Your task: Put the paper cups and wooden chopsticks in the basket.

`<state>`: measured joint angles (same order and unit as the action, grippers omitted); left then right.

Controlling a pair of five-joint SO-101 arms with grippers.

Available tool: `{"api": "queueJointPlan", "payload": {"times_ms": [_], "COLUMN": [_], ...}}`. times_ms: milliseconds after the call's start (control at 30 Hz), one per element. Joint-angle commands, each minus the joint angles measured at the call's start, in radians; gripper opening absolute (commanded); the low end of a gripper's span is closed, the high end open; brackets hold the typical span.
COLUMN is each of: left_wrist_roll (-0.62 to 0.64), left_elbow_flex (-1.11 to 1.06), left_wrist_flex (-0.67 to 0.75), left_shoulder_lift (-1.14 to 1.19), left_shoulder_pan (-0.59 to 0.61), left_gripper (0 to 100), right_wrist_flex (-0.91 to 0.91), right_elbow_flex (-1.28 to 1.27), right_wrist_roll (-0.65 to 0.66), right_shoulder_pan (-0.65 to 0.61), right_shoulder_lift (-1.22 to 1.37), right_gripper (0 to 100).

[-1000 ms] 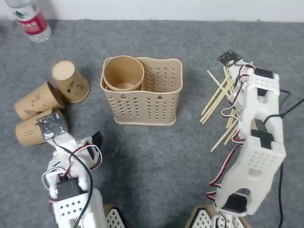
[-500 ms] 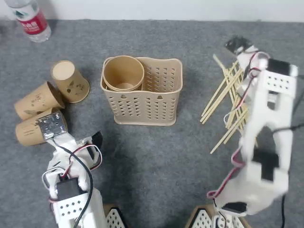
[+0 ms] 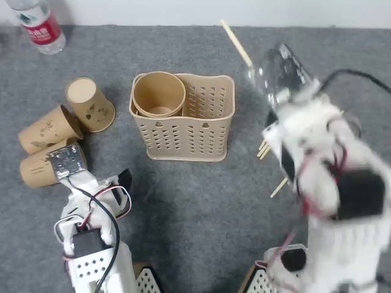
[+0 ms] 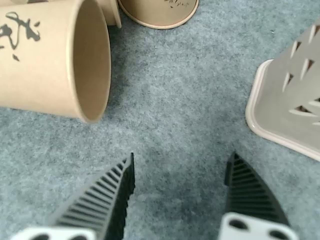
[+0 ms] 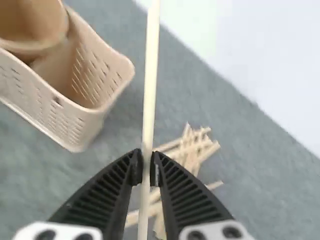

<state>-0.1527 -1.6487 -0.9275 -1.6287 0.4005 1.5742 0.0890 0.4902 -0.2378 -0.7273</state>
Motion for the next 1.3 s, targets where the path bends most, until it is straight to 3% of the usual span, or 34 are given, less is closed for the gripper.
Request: {"api": "queueJointPlan", "payload": {"times_ms": [0, 233, 567, 867, 1133, 1200, 1267], "left_wrist_roll": [0.011, 0.011, 0.012, 0.014, 0.012, 0.012, 0.012], "left_elbow_flex": [0.004, -0.002, -0.004, -0.005, -0.005, -0.005, -0.005], "left_wrist_flex": [-0.003, -0.003, 0.005, 0.025, 0.021, 0.021, 0.021], "left_shoulder_lift": [-0.011, -0.011, -0.011, -0.011, -0.011, -0.011, -0.011], "left_shoulder_pan": [-0.008, -0.008, -0.009, -0.009, -0.009, -0.009, -0.009], "left_gripper": [28, 28, 28, 28, 28, 28, 28], "right_wrist_flex": [-0.114, -0.644, -1.233, -1.506, -1.509, -1.471, -1.415], "right_elbow_flex": [-0.133, -0.443, -0.783, -0.776, -0.749, -0.750, -0.749], "right_wrist_roll": [-0.126, -0.373, -0.362, -0.318, -0.318, -0.318, -0.324], "right_shoulder_pan": [-0.033, -0.090, -0.262, -0.302, -0.300, -0.300, -0.302], "right_shoulder_lift": [-0.117, -0.266, -0.259, 0.071, 0.148, 0.139, 0.116], "right_gripper": [0.7, 0.7, 0.6, 0.6, 1.0, 5.8, 18.0]}}
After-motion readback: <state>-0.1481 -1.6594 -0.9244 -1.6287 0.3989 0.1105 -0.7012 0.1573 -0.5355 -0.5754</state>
